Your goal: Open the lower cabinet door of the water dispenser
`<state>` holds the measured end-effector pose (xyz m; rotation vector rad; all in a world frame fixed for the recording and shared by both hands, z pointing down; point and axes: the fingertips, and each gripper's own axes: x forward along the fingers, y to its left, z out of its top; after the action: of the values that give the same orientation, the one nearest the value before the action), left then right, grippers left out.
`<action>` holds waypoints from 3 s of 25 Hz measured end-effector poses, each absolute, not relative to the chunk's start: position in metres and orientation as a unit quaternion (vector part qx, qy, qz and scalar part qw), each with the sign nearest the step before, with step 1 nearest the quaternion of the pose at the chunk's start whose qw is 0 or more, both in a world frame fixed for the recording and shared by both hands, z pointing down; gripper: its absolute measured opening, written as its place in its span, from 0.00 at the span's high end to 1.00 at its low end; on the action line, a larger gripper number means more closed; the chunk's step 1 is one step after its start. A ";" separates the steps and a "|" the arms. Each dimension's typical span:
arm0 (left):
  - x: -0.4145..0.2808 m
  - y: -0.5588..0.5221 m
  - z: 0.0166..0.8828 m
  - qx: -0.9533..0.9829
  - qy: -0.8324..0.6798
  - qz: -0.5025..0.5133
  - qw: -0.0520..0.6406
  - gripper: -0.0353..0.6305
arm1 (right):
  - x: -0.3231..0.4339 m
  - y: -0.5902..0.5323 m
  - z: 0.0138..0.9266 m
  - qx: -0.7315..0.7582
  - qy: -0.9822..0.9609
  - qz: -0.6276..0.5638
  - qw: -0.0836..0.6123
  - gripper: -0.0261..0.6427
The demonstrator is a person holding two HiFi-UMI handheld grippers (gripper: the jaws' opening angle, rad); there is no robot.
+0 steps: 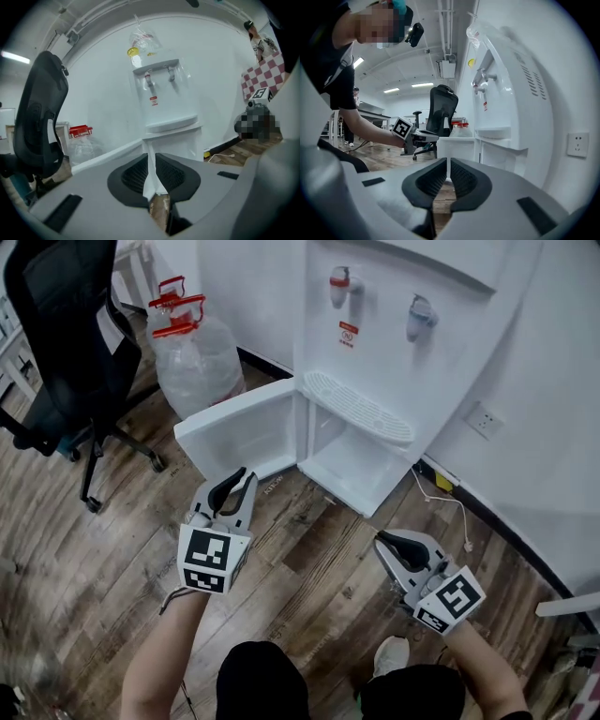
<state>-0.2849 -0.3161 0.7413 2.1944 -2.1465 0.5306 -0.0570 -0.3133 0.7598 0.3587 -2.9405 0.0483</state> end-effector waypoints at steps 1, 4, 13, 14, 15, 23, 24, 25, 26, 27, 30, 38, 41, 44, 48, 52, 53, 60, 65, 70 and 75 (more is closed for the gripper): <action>-0.274 -0.317 0.744 0.710 -0.684 0.164 0.018 0.86 | -0.052 -0.314 0.761 0.123 -0.988 0.015 0.091 0.90; -0.243 -0.320 0.755 0.727 -0.668 0.152 0.035 0.90 | -0.037 -0.313 0.768 0.128 -0.986 0.011 0.102 0.91; -0.138 -0.320 0.761 0.779 -0.611 0.122 0.070 0.92 | 0.008 -0.320 0.747 0.154 -0.984 0.046 0.072 0.93; -0.125 -0.319 0.759 0.785 -0.604 0.122 0.072 0.93 | 0.014 -0.322 0.743 0.159 -0.983 0.053 0.070 0.93; -0.113 -0.318 0.756 0.790 -0.597 0.123 0.071 0.92 | 0.021 -0.325 0.738 0.164 -0.982 0.059 0.069 0.93; -0.057 -0.306 0.680 0.809 -0.566 0.124 0.100 0.93 | 0.056 -0.333 0.669 0.180 -0.976 0.081 0.091 0.93; -0.053 -0.305 0.666 0.811 -0.563 0.122 0.106 0.93 | 0.060 -0.332 0.655 0.181 -0.976 0.080 0.094 0.93; -0.049 -0.305 0.651 0.812 -0.560 0.122 0.110 0.93 | 0.064 -0.332 0.640 0.184 -0.975 0.081 0.095 0.93; -0.045 -0.304 0.636 0.814 -0.557 0.123 0.112 0.93 | 0.069 -0.332 0.625 0.189 -0.974 0.082 0.096 0.93; -0.041 -0.303 0.621 0.815 -0.554 0.125 0.115 0.93 | 0.074 -0.333 0.611 0.195 -0.972 0.086 0.097 0.93; -0.029 -0.301 0.575 0.820 -0.544 0.117 0.134 0.93 | 0.089 -0.330 0.570 0.216 -0.966 0.105 0.095 0.93; -0.010 -0.271 0.449 0.808 -0.549 0.095 0.193 0.93 | 0.094 -0.296 0.451 0.239 -0.955 0.156 0.082 0.93; -0.009 -0.254 0.405 0.799 -0.560 0.097 0.198 0.93 | 0.096 -0.277 0.406 0.244 -0.954 0.150 0.087 0.93; -0.012 -0.238 0.364 0.794 -0.566 0.096 0.200 0.93 | 0.098 -0.265 0.366 0.253 -0.951 0.157 0.084 0.93; -0.016 -0.214 0.314 0.793 -0.569 0.099 0.194 0.93 | 0.100 -0.250 0.314 0.269 -0.946 0.167 0.071 0.93; -0.023 -0.182 0.259 0.794 -0.571 0.095 0.186 0.93 | 0.100 -0.220 0.265 0.279 -0.944 0.164 0.071 0.93; -0.025 -0.177 0.246 0.795 -0.572 0.093 0.178 0.93 | 0.099 -0.215 0.254 0.278 -0.945 0.157 0.072 0.93; -0.050 -0.127 0.183 0.799 -0.578 0.061 0.154 0.93 | 0.096 -0.163 0.204 0.292 -0.943 0.144 0.071 0.93; -0.076 -0.074 0.166 0.794 -0.586 0.050 0.157 0.93 | 0.086 -0.111 0.184 0.301 -0.941 0.133 0.079 0.93; -0.101 -0.027 0.165 0.791 -0.589 0.053 0.159 0.93 | 0.074 -0.072 0.164 0.311 -0.940 0.115 0.076 0.93; -0.116 0.004 0.169 0.783 -0.594 0.048 0.178 0.93 | 0.076 -0.042 0.152 0.331 -0.934 0.118 0.066 0.93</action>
<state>-0.1157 0.0042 0.1695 2.2160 -1.6791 0.1356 0.0758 -0.0423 0.1525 0.9989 -2.8163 0.3568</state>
